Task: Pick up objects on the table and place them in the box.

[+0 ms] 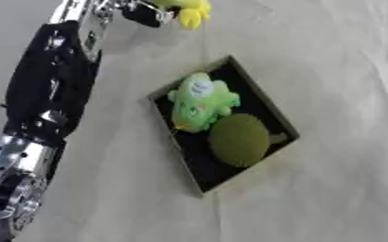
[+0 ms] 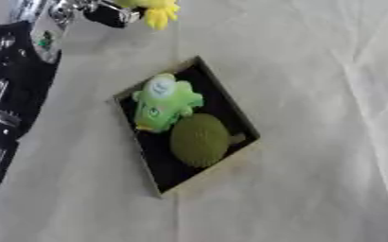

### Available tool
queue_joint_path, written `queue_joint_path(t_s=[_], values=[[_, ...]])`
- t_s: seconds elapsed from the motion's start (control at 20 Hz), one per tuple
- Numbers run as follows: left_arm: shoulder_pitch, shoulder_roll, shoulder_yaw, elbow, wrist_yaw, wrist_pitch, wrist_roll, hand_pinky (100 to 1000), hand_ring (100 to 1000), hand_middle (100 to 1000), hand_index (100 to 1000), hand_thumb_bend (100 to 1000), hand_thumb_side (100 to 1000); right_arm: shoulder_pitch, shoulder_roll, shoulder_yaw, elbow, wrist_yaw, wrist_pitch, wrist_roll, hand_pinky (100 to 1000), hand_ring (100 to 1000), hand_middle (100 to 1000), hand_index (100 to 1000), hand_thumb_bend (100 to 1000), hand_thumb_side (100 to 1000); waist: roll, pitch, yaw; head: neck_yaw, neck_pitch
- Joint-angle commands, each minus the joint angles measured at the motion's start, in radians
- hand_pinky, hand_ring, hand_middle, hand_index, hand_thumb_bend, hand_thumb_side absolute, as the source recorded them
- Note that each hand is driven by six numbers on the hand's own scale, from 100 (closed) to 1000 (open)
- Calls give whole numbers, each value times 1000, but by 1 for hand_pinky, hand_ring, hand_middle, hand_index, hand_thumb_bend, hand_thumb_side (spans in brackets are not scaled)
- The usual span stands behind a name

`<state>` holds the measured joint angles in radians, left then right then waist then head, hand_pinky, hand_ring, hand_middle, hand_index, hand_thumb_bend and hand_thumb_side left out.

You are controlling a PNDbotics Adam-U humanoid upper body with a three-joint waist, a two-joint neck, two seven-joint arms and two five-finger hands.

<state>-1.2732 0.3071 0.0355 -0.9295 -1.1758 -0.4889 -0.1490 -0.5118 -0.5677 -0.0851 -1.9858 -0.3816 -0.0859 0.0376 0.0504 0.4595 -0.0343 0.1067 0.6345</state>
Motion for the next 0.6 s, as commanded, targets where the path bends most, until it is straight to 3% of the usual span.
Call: queue_joint_path(t_s=[0.05,0.25,0.3,0.6], values=[[-8,12,-23,-58,82,-13,-53,673,547,488,679,143,146,-5,-28,-6,-14,-7,-5,-3,914,849,555,760,100,524,-7,-35,3,-8,10],[-5,16,-29,-86,135,-2,-102,673,547,488,679,143,146,-4,-28,-6,-14,-7,-5,-4,914,849,555,760,100,524,-7,-37,5,-9,10],[1,11,-35,-95,143,-3,-111,691,559,501,696,100,171,-4,-29,-5,-14,-6,-4,-3,913,849,555,760,100,524,-9,-41,10,-15,18],[91,-74,-163,-224,228,-75,-159,708,576,515,711,100,179,15,-40,-16,-14,6,-4,-20,913,849,556,760,100,524,-18,-61,67,-64,37]])
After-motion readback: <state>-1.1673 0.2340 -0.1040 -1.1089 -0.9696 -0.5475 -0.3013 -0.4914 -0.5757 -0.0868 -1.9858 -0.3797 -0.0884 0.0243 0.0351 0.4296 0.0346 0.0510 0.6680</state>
